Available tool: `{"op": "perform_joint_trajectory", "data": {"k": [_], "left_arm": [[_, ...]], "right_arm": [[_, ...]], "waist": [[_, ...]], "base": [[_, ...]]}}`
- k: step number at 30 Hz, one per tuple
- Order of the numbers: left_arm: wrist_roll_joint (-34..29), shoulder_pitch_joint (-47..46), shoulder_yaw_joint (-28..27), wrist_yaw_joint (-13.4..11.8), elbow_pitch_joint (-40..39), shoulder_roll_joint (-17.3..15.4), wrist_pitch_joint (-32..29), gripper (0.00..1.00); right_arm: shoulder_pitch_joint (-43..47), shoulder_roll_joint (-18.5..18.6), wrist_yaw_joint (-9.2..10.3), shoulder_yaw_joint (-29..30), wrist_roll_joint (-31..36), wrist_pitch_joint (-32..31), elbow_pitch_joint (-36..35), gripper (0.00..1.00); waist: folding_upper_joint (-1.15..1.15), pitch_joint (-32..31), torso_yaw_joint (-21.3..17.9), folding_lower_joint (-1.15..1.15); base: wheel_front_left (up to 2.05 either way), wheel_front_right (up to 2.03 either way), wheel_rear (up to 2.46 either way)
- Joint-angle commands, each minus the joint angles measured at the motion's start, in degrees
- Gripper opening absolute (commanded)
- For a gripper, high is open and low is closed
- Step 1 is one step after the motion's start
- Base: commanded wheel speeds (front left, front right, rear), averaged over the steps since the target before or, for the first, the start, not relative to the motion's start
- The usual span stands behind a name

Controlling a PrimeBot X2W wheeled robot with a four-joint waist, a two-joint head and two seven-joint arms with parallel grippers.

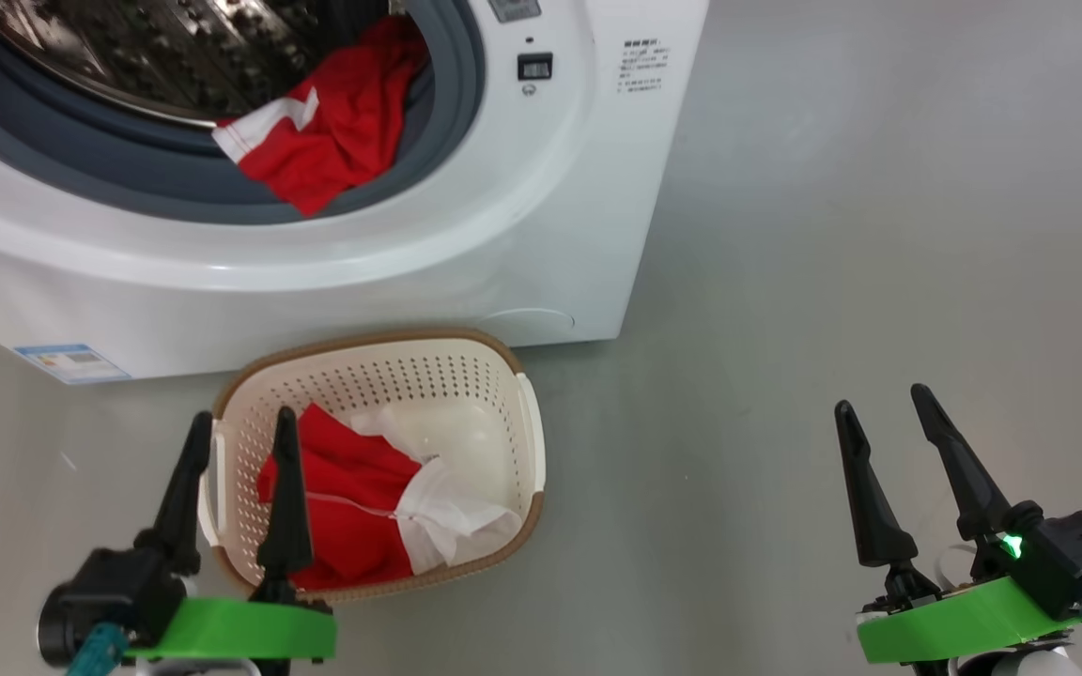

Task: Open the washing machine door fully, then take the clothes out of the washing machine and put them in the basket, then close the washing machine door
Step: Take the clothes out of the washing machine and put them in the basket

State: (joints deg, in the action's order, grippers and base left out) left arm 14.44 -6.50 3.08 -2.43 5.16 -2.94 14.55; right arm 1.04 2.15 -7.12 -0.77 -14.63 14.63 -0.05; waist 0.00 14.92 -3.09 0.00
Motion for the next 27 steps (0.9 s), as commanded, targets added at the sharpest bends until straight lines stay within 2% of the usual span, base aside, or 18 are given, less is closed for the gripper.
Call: {"op": "perform_joint_trajectory", "data": {"k": [1, 9, 17, 27], "left_arm": [[0.6, -2.4, -2.0, 0.6, -1.0, -0.5, 0.4, 1.0], [1.0, -9.7, -1.6, 1.5, 1.8, -1.6, -0.4, 1.0], [1.9, -19.5, -1.9, 2.6, 7.9, -3.7, -2.8, 1.0], [2.0, -27.7, -2.8, 1.7, 12.9, -5.6, -3.5, 1.0]], "right_arm": [[-1.9, 0.7, -0.36, -1.5, -0.6, 0.3, -1.4, 1.0], [-3.8, 0.7, -0.36, -2.5, -0.8, 0.3, -1.3, 1.0], [-5.6, 0.7, -0.36, -3.4, -0.8, 0.4, -1.2, 1.0], [-6.7, 0.7, -0.36, -4.1, -1.4, 0.4, -1.2, 1.0]], "waist": [[0.0, 2.2, -0.7, 0.0], [0.0, 5.9, -1.8, 0.0], [0.0, 8.4, -3.1, 0.0], [0.0, 11.0, -4.3, 0.0]], "base": [[0.0, 0.0, 0.0], [0.0, 0.0, 0.0], [0.0, 0.0, 0.0], [0.0, 0.0, 0.0]]}}
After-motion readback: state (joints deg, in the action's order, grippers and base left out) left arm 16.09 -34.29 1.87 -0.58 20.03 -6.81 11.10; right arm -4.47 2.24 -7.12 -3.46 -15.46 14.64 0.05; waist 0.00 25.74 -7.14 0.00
